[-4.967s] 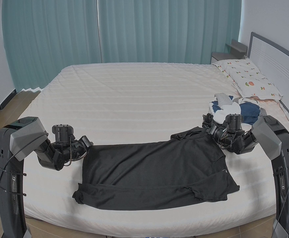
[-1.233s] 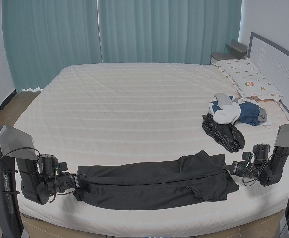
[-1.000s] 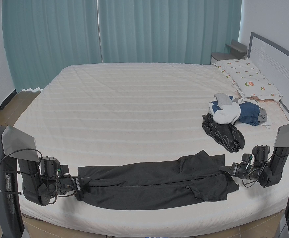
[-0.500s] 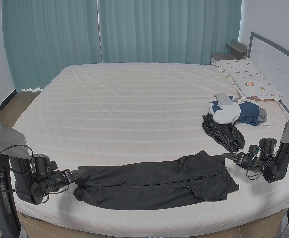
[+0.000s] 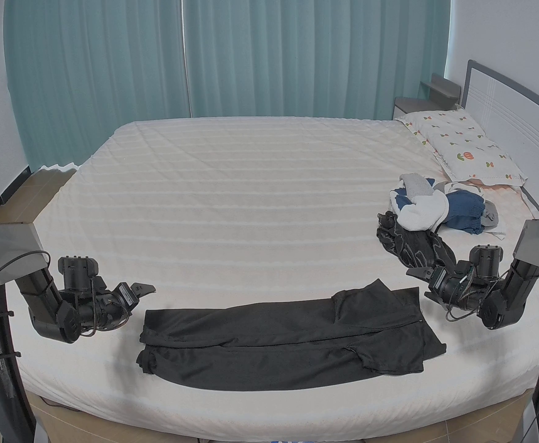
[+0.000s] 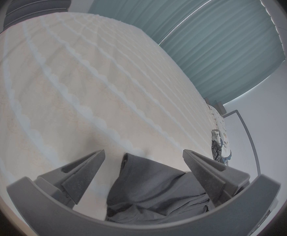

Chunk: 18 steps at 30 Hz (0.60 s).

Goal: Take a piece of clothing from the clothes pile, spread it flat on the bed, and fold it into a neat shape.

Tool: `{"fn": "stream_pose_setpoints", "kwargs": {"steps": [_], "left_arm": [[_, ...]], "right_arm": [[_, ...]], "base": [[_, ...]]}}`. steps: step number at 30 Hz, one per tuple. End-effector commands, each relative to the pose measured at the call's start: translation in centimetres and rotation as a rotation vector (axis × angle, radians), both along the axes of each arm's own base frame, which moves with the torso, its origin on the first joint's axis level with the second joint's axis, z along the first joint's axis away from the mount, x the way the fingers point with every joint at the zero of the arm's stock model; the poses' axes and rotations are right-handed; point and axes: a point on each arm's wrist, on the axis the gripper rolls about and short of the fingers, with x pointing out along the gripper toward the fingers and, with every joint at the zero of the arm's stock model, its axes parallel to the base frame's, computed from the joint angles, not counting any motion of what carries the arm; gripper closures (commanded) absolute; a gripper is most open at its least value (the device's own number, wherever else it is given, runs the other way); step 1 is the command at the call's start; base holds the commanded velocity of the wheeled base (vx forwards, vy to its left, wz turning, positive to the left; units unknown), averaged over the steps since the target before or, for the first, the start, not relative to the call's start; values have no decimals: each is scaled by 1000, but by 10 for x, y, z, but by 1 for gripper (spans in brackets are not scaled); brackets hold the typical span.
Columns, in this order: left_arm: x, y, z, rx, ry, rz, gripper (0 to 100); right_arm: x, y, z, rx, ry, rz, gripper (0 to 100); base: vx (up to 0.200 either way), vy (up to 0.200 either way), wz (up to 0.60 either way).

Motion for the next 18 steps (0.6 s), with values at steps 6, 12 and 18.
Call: {"fn": "stream_pose_setpoints", "kwargs": {"steps": [6, 12, 18], "left_arm": [[21, -20, 6, -6, -5, -41, 0], [27, -24, -7, 46, 10, -33, 0], [27, -25, -15, 88, 25, -32, 0]], "right_arm": [[0, -2, -12, 33, 79, -42, 0], [-1, -2, -17, 33, 94, -42, 0], [-1, -1, -17, 33, 95, -38, 0]], "base": [[0, 0, 0], [0, 0, 0], [0, 0, 0]]}}
